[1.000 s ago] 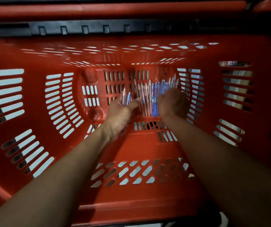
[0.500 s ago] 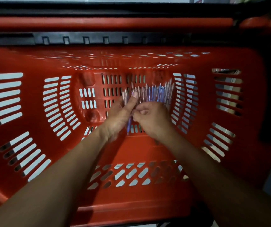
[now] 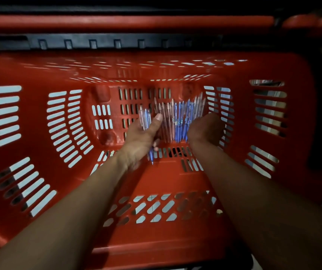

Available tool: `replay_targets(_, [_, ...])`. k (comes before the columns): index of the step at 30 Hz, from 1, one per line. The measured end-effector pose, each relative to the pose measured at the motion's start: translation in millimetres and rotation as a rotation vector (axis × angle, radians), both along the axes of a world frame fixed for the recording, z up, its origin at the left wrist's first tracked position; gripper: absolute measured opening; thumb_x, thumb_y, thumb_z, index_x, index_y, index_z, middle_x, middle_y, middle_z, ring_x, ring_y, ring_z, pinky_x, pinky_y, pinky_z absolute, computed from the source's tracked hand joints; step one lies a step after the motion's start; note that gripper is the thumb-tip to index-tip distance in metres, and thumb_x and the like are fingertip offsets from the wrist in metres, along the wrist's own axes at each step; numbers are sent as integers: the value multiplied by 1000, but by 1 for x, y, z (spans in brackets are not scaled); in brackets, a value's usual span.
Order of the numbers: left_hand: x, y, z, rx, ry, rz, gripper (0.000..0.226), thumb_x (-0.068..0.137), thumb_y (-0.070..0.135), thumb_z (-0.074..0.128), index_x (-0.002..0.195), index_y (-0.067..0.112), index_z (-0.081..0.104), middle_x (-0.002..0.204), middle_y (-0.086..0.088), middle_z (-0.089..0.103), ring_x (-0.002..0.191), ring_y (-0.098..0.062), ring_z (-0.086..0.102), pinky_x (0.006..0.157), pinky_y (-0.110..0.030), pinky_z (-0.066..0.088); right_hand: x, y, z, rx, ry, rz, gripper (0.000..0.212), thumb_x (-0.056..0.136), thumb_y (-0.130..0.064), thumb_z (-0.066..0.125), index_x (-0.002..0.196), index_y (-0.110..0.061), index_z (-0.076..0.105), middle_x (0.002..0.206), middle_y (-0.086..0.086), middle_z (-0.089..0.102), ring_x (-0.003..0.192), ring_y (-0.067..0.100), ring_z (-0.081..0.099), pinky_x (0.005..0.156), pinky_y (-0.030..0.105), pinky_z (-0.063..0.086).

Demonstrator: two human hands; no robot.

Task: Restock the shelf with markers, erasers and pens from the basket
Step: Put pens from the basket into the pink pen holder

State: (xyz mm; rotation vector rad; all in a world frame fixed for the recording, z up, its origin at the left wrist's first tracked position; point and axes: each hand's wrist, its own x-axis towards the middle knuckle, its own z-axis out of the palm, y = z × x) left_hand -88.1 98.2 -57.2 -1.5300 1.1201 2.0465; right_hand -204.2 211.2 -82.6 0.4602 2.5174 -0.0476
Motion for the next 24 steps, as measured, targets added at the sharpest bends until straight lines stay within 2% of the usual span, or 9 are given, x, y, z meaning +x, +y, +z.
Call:
replay_targets(2, [0,0,3,-16,-1,10,59,99,51,62,130,1,57,70,4,71,50,-5,59,54,-20,55,-1,-3,-4,47,2,16,29,102,-14,60,125,2,66,123,20,70,111,34,70,72,33,49])
replay_targets(5, [1,-1,6,-53,-1,0,69,98,53,64,143,2,53,115,2,68,95,-1,69,90,-31,57,-1,-5,-4,95,2,33,30,102,-16,59,125,2,65,124,21,69,112,34,69,77,36,53])
replay_targets(10, [-1,-4,9,-78,-59,17,83,84,65,75,147,17,54,128,-2,74,115,-16,72,104,-42,56,5,-5,12,-79,44,41,28,99,-28,55,108,-9,73,100,10,76,86,23,73,67,33,58])
replay_targets(12, [-3,-4,10,-119,-35,-5,62,83,67,77,127,24,66,113,3,79,103,-10,74,89,-34,58,15,-6,25,-271,25,145,17,96,-31,59,94,-19,71,83,-1,73,69,9,66,56,26,50])
replay_targets(15, [-4,-4,9,-104,49,6,59,85,58,78,113,8,64,89,0,79,81,-14,75,66,-25,56,35,-13,51,-557,-122,290,23,93,-35,70,73,-28,60,62,-15,63,56,-1,61,49,10,41])
replay_targets(16, [-5,-3,10,-72,60,18,56,86,55,79,114,9,62,91,-1,80,83,-16,78,65,-25,58,40,-14,56,-647,-211,278,24,92,-33,70,71,-26,61,61,-14,66,57,0,65,52,13,49])
replay_targets(18, [-6,-4,9,-43,48,5,41,94,48,74,113,14,62,91,-3,80,83,-20,79,65,-28,60,43,-13,60,-758,-387,154,10,92,-24,70,81,-26,69,73,-9,74,67,9,73,66,38,64])
replay_targets(20, [-6,-6,7,-47,52,-6,26,104,42,63,99,16,64,76,-4,73,68,-20,73,60,-31,59,38,-10,58,-757,-373,15,16,91,-17,68,89,-32,69,82,-5,76,74,11,75,70,43,65])
replay_targets(24, [-7,-8,5,-9,92,22,27,110,35,53,93,13,54,70,-4,54,60,-22,56,63,-37,56,16,-3,37,-403,-93,9,17,99,-23,55,92,-24,70,84,-5,72,71,13,69,54,23,47])
